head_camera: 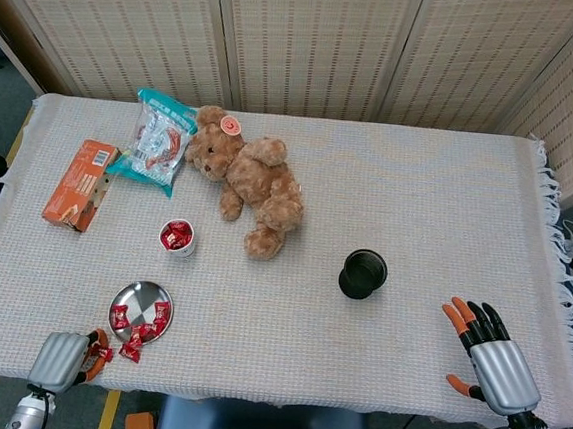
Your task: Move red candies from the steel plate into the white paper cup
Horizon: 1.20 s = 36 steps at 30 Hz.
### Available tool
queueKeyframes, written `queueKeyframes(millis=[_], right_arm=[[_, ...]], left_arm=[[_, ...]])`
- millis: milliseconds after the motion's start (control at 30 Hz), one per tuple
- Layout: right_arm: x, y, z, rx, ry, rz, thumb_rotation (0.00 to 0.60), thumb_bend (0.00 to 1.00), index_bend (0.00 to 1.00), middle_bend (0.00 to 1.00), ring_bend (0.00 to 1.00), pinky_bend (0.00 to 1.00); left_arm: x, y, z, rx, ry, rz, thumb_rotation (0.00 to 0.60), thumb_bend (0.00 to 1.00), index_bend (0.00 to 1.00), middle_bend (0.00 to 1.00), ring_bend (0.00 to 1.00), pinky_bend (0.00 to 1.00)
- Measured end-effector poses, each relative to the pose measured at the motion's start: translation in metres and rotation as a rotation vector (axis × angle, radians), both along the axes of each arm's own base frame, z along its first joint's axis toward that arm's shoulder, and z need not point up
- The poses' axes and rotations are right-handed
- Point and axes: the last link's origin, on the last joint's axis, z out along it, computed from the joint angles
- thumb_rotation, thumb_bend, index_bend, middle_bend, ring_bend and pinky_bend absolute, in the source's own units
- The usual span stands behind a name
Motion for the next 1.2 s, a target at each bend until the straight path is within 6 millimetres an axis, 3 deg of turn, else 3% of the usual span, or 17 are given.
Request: queueKeyframes(millis=[233, 433, 600, 800, 1067, 1200], right_arm=[[-0.001, -0.001, 0.0, 0.0, 0.002, -0.005, 0.6, 0.01, 0.0, 0.0, 0.0, 0.0], [-0.002, -0.004, -0.001, -0.002, 0.003, -0.016, 0.6, 0.02, 0.0, 0.0, 0.0, 0.0], [-0.004, -0.006, -0.001, -0.012, 0.005, -0.024, 0.6, 0.01, 0.0, 0.0, 0.0, 0.0], [-0.005, -0.009, -0.001, -0.025, 0.009, -0.034, 0.6, 0.01, 0.0, 0.0, 0.0, 0.0], [-0.008, -0.012, -0.002, -0.028, 0.017, -0.05, 0.6, 0.01, 0.0, 0.0, 0.0, 0.0], [-0.008, -0.013, -0.002, -0.027, 0.019, -0.054, 0.6, 0.01, 0.0, 0.0, 0.0, 0.0]], left_arm=[[0.001, 0.001, 0.004, 0.016, -0.04, -0.015, 0.6, 0.37, 0.55, 0.92, 0.91, 1.0], [0.008, 0.017, 0.024, 0.069, -0.083, -0.044, 0.6, 0.38, 0.55, 0.92, 0.91, 1.0], [0.027, 0.057, 0.047, 0.14, -0.13, -0.116, 0.6, 0.38, 0.54, 0.92, 0.92, 1.0], [0.059, 0.118, 0.06, 0.152, -0.189, -0.189, 0.6, 0.38, 0.53, 0.93, 0.92, 1.0], [0.094, 0.189, 0.054, 0.151, -0.199, -0.208, 0.6, 0.38, 0.52, 0.93, 0.92, 1.0], [0.103, 0.205, 0.046, 0.144, -0.171, -0.199, 0.6, 0.38, 0.52, 0.93, 0.92, 1.0]])
